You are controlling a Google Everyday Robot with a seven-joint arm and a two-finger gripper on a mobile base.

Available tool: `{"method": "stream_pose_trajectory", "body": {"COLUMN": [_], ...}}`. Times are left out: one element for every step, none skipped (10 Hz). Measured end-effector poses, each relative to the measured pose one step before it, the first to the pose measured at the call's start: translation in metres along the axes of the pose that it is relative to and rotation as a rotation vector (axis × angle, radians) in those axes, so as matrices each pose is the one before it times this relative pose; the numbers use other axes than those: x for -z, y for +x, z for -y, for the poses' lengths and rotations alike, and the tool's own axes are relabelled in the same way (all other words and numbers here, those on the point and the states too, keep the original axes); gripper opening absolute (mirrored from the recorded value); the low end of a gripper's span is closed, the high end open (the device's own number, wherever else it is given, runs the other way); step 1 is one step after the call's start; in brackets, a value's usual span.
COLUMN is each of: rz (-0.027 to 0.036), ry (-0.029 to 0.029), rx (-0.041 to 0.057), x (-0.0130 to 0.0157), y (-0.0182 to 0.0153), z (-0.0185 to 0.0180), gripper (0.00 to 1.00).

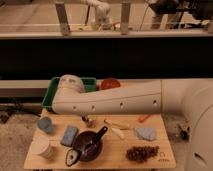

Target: Place brush in tray

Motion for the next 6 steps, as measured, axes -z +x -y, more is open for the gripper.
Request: {"method": "stream_pose_trajectory", "body": {"rz": [-0.00419, -0.01677, -0.01050, -0.00606, -0.00573, -0.00491], "ry": [0.00918, 0.01072, 0.00677, 0.00755, 0.00914, 0.01083], "rx": [0.00304, -0.01432, -0.02221, -0.00712, -0.00642, 0.00298], "x": [-0.00090, -0.00127, -0.00187, -0.00145, -0.00049, -0.00057], "y": [0.00155, 0.00761, 0.00892, 0.00401, 0.00132, -0.00017], "z": [-0.00066, -0.00466, -0.00616, -0.00226, 0.00159, 0.00320], "gripper": [0.79, 0.74, 0.73, 0.73, 0.73, 0.73]}}
